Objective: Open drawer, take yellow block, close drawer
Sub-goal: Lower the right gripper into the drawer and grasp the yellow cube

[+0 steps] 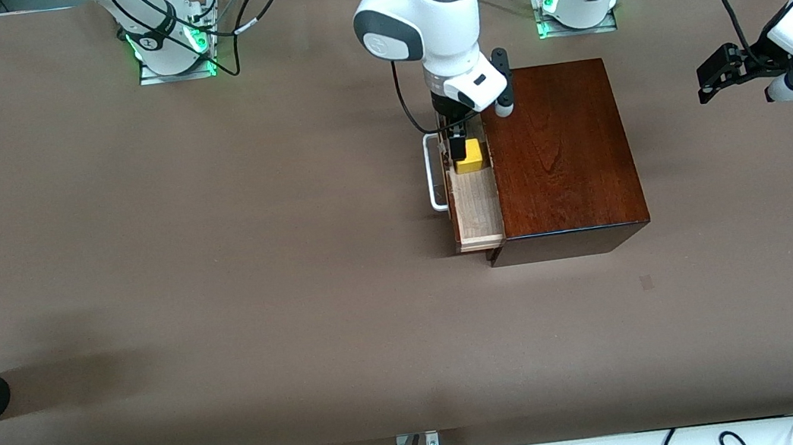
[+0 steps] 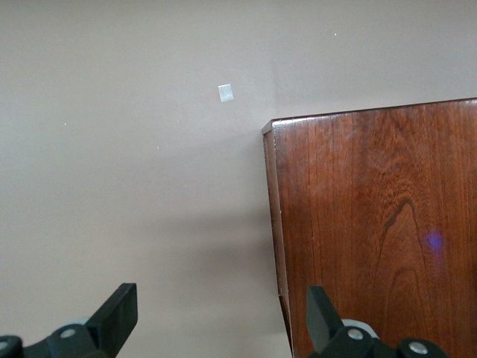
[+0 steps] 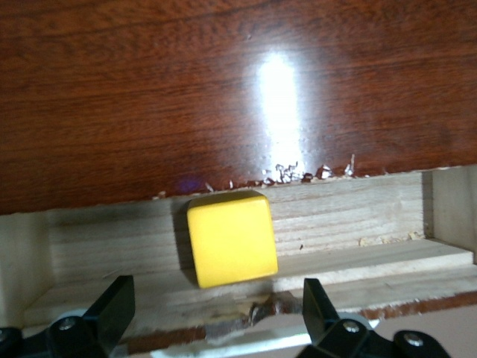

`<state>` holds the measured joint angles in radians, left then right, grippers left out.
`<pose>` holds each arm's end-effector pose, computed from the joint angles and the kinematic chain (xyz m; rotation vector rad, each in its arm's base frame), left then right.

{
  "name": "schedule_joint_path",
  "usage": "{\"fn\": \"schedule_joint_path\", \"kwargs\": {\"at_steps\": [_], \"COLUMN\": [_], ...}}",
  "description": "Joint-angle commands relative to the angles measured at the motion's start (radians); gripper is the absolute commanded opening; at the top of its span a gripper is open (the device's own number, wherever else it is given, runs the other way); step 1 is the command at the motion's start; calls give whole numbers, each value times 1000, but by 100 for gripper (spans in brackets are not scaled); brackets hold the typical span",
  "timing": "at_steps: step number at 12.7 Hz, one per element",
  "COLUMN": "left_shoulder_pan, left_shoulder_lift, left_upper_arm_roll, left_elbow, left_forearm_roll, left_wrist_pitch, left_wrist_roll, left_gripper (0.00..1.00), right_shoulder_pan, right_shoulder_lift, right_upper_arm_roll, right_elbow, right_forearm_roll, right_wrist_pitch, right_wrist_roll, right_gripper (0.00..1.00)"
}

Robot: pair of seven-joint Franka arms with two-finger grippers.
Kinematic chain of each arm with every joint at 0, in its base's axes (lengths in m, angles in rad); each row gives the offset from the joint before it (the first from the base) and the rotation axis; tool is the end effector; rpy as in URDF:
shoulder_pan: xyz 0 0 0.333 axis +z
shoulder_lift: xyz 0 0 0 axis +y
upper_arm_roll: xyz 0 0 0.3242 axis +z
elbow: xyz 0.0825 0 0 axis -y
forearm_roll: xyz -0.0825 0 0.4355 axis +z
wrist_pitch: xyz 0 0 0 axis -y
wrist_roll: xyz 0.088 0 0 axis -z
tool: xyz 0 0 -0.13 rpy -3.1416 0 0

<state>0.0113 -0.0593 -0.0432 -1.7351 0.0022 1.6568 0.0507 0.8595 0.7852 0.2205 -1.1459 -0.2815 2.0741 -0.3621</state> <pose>0.5901 -0.0191 0.5662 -3.1342 0.1297 0.0300 0.4527 0.6970 0.3213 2.2744 2.0828 0.2884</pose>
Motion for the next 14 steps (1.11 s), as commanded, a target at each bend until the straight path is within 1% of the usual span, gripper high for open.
{"fn": "schedule_joint_path", "kwargs": {"at_steps": [1,4,14], "left_shoulder_pan": [-7,-7,-2], "left_shoulder_lift": [-2,-2,-4], "left_upper_arm_roll": [-13,-15,-21], "left_elbow": [17,17,31], "left_forearm_roll": [22,22,24], "left_wrist_pitch": [-25,-25,-55], "left_wrist_roll": [11,11,15], "left_gripper": [100,100,100], "right_shoulder_pan": [32,32,32], "right_shoulder_lift": [45,61,91], "right_upper_arm_roll": [-26,-32,-38], "right_elbow": [41,44,57], "right_forearm_roll": [-30,-39,-45], "right_wrist_pitch": [33,70,81], "right_wrist_roll": [-15,-14,-18], "right_gripper": [100,100,100]}}
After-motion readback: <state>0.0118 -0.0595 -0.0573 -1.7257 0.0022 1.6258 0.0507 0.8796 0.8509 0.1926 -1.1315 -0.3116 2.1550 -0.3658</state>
